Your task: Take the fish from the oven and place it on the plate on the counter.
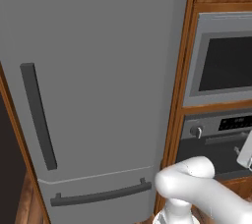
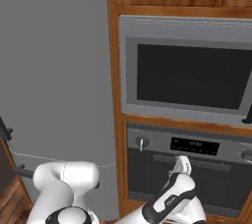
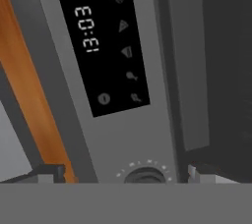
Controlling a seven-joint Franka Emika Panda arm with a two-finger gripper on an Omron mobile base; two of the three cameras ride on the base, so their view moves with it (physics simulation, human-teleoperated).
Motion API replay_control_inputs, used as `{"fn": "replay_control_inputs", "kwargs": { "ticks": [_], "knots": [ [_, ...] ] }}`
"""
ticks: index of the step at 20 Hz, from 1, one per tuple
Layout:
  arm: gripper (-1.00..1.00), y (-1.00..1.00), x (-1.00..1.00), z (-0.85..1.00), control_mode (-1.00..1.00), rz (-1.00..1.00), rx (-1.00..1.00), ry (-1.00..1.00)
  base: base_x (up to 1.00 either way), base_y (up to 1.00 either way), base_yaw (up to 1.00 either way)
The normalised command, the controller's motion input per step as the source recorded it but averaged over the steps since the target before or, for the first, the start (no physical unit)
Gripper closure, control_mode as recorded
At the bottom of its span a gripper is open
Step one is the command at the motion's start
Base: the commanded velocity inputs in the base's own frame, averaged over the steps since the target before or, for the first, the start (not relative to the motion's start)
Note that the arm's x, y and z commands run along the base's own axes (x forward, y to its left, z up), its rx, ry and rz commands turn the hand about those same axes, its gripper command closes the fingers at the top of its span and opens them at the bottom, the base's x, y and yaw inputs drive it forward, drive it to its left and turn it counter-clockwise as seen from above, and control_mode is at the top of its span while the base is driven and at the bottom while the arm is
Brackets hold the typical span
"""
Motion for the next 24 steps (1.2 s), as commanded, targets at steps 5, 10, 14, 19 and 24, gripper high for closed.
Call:
{"fn": "replay_control_inputs", "kwargs": {
  "ticks": [5, 10, 14, 19, 24],
  "knots": [
    [-1.0, -0.19, 0.03, -0.28, -1.0, 0.0, 0.0, 0.0, 0.0, 0.0, 0.0],
    [-1.0, -0.17, 0.28, -0.14, -1.0, 0.0, 0.0, 0.0, 0.0, 0.0, 0.0],
    [-1.0, -0.32, 0.37, -0.17, -1.0, 0.0, 0.0, 0.0, 0.0, 0.0, 0.0],
    [-1.0, -0.51, 0.18, -0.27, -1.0, 0.0, 0.0, 0.0, 0.0, 0.0, 0.0],
    [-1.0, -0.34, 0.07, -0.35, -1.0, 0.0, 0.0, 0.0, 0.0, 0.0, 0.0]
  ]
}}
